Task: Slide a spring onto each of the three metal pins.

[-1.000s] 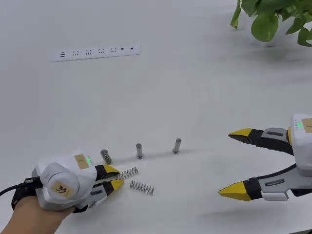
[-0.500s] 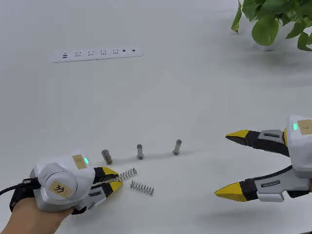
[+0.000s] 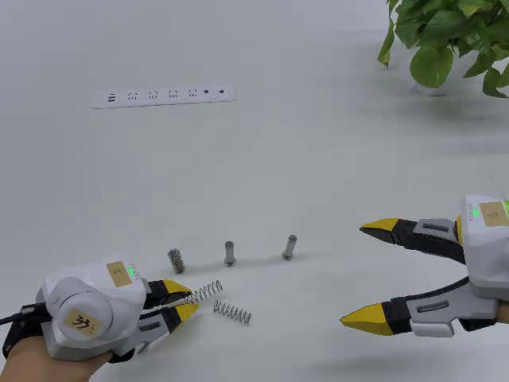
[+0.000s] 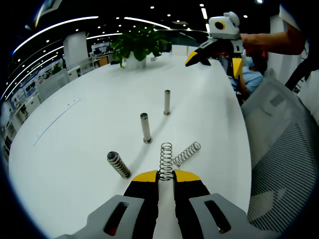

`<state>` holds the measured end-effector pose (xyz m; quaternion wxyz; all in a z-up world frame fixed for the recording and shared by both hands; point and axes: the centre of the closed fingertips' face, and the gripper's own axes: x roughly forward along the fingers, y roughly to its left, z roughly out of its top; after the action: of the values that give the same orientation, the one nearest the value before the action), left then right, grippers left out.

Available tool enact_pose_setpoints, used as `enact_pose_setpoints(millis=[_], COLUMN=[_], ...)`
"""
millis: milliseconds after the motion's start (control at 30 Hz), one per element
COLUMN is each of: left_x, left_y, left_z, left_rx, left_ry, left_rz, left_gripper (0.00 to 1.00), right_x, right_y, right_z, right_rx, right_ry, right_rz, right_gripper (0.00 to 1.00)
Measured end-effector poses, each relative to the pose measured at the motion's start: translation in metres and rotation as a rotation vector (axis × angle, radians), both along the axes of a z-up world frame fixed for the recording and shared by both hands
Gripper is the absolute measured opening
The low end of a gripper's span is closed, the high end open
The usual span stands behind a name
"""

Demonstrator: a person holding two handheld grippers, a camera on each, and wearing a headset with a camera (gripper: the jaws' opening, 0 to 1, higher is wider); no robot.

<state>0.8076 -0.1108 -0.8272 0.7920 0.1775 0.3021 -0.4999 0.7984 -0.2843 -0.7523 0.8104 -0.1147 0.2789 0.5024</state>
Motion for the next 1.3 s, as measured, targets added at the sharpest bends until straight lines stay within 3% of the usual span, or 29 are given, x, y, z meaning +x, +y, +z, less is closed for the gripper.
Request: enact_pose_setpoints(millis=[133,367,533,733,833,900,1000,1133,1300], left_x=[-0.003,-0.005,-0.007,-0.009,-0.01,-0.01,-0.011,-0.013,-0.015], left_y=[-0.001,-0.01,-0.021,-0.036,-0.042,-0.045,-0.049,-0.053,-0.056], left_z=[0.016,0.054,0.085,0.122,0.136,0.143,0.154,0.161,0.168], left_rx=[-0.038,-0.136,-0.21,-0.316,-0.351,-0.374,-0.408,-0.435,-0.476], left_ry=[-0.016,-0.059,-0.099,-0.135,-0.152,-0.157,-0.167,-0.17,-0.165], left_rz=[0.013,0.044,0.044,0.052,0.052,0.055,0.055,0.054,0.062], left_gripper=[0.1,0.1,0.1,0.1,0.1,0.1,0.1,0.1,0.1], right_x=[0.0,0.004,0.006,0.01,0.009,0.008,0.008,0.008,0.008], right_y=[0.009,0.035,0.052,0.072,0.08,0.084,0.092,0.096,0.096], right_z=[0.008,0.04,0.058,0.084,0.085,0.087,0.098,0.1,0.105], right_rx=[0.022,0.156,0.239,0.421,0.436,0.446,0.535,0.545,0.61], right_ry=[-0.006,-0.013,-0.005,0.055,0.077,0.082,0.12,0.133,0.19], right_rz=[-0.003,-0.04,-0.067,-0.147,-0.148,-0.149,-0.171,-0.182,-0.213], right_gripper=[0.76,0.73,0.64,0.55,0.51,0.49,0.43,0.38,0.29])
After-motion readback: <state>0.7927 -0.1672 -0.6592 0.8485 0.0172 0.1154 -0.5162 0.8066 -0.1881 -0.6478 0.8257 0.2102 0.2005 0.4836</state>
